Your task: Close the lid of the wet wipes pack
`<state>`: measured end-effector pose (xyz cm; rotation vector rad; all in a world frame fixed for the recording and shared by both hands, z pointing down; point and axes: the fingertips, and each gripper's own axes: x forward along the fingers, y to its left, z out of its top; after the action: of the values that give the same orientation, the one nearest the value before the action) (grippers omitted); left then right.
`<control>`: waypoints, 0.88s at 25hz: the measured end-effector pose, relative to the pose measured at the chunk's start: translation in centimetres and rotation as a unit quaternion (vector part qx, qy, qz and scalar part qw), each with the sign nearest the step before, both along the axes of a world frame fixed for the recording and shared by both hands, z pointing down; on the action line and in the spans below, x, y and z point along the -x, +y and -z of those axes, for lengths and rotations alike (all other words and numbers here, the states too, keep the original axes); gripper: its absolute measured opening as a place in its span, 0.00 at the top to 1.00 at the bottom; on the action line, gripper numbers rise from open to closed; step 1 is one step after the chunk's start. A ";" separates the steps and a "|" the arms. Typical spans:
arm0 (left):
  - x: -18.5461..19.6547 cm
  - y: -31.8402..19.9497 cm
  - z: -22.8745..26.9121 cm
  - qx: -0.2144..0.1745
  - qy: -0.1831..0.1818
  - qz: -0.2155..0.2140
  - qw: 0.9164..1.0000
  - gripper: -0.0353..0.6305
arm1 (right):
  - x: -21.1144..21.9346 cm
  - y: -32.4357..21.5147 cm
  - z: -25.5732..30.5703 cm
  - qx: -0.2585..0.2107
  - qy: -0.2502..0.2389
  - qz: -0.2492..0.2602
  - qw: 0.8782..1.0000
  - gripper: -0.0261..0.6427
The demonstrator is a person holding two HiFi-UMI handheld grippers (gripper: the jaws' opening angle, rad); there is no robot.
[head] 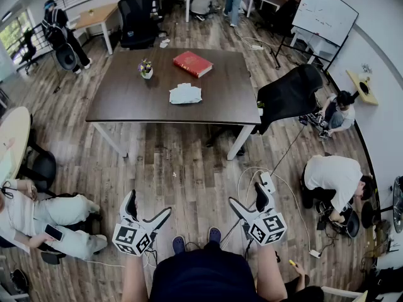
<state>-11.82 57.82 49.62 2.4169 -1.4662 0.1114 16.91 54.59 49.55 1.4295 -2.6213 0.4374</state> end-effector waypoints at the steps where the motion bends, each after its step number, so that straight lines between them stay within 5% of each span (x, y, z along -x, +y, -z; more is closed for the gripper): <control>1: -0.4 -0.3 0.0 0.001 0.005 0.001 1.000 0.06 | -0.4 -0.3 -0.1 0.000 0.002 0.000 1.000 0.26; 22: -9.5 -4.8 -0.1 0.000 0.003 0.062 0.998 0.06 | -5.7 -6.7 -2.1 0.000 -0.009 0.090 0.996 0.24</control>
<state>-2.36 52.99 49.74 2.3175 -1.6073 0.0762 22.59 47.86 51.62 1.1814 -2.7313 0.4306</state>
